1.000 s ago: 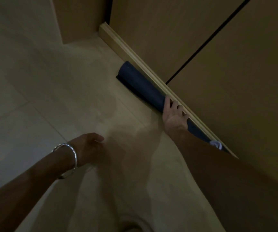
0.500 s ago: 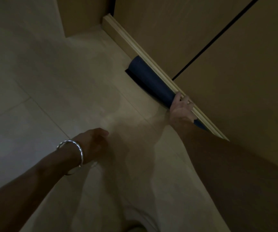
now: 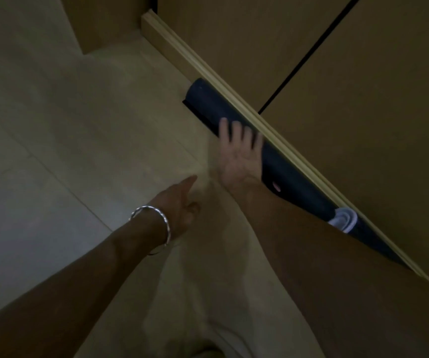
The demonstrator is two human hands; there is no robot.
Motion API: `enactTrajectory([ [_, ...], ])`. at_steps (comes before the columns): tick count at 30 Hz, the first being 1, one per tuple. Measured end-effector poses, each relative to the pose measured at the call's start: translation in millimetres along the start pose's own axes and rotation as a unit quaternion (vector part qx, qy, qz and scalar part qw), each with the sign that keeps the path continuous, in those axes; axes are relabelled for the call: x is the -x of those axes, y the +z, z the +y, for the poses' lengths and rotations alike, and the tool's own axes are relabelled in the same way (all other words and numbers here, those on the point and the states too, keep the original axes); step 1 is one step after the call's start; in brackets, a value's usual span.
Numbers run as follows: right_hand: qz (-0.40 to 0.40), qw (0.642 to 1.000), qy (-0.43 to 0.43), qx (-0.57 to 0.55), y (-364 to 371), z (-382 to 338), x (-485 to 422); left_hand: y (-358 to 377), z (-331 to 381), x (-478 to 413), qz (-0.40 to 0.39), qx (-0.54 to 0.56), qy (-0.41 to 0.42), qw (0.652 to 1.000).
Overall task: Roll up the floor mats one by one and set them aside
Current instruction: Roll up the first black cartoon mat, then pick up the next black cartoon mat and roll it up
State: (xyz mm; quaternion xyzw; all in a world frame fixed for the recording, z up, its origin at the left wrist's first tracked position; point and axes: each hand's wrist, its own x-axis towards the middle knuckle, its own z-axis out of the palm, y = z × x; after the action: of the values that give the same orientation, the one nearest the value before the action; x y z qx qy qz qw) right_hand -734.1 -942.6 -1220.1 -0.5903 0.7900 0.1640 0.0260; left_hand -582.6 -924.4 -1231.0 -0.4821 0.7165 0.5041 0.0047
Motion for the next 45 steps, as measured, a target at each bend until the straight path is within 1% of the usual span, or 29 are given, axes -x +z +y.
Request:
enactTrajectory([
  [2,0.017,0.996,-0.081,-0.043,-8,-32,-5,-6,2,-1,0.058,-0.011,0.017,0.998],
  [4,0.032,0.985,-0.147,-0.086,-16,-63,-11,-20,0,1,0.102,-0.004,0.005,0.995],
  [6,0.039,0.973,-0.182,-0.136,-26,-89,-16,-40,-8,2,0.129,-0.004,-0.028,0.991],
  [9,0.027,0.951,-0.209,-0.228,-43,-116,-20,-80,-25,3,0.149,-0.078,-0.082,0.982],
  [14,0.002,0.911,-0.211,-0.355,-70,-142,-27,-144,-25,2,0.151,-0.243,-0.097,0.953],
  [16,-0.018,0.899,-0.202,-0.388,-76,-151,-32,-162,-20,4,0.128,-0.294,-0.106,0.941],
  [20,-0.068,0.875,-0.232,-0.42,-85,-182,-29,-192,-26,19,0.052,-0.375,-0.18,0.908],
  [23,-0.096,0.866,-0.274,-0.406,-93,-203,-19,-206,-39,32,0.021,-0.405,-0.223,0.887],
  [24,-0.108,0.868,-0.287,-0.39,-96,-207,-17,-207,-44,36,0.022,-0.4,-0.234,0.886],
  [27,-0.136,0.884,-0.316,-0.316,-97,-222,-19,-199,-63,42,0.033,-0.356,-0.241,0.902],
  [30,-0.164,0.893,-0.341,-0.243,-103,-258,-17,-206,-94,60,0.043,-0.327,-0.252,0.91],
  [33,-0.171,0.879,-0.391,-0.211,-114,-311,-5,-236,-140,93,0.067,-0.318,-0.273,0.906],
  [36,-0.184,0.859,-0.437,-0.193,-122,-352,13,-256,-186,133,0.05,-0.308,-0.322,0.894],
  [39,-0.192,0.859,-0.451,-0.151,-121,-378,26,-267,-223,158,0.038,-0.299,-0.345,0.889],
  [42,-0.191,0.865,-0.448,-0.122,-123,-403,32,-282,-255,168,0.048,-0.271,-0.348,0.896],
  [45,-0.193,0.875,-0.429,-0.118,-132,-432,30,-303,-279,169,0.068,-0.238,-0.337,0.909],
])
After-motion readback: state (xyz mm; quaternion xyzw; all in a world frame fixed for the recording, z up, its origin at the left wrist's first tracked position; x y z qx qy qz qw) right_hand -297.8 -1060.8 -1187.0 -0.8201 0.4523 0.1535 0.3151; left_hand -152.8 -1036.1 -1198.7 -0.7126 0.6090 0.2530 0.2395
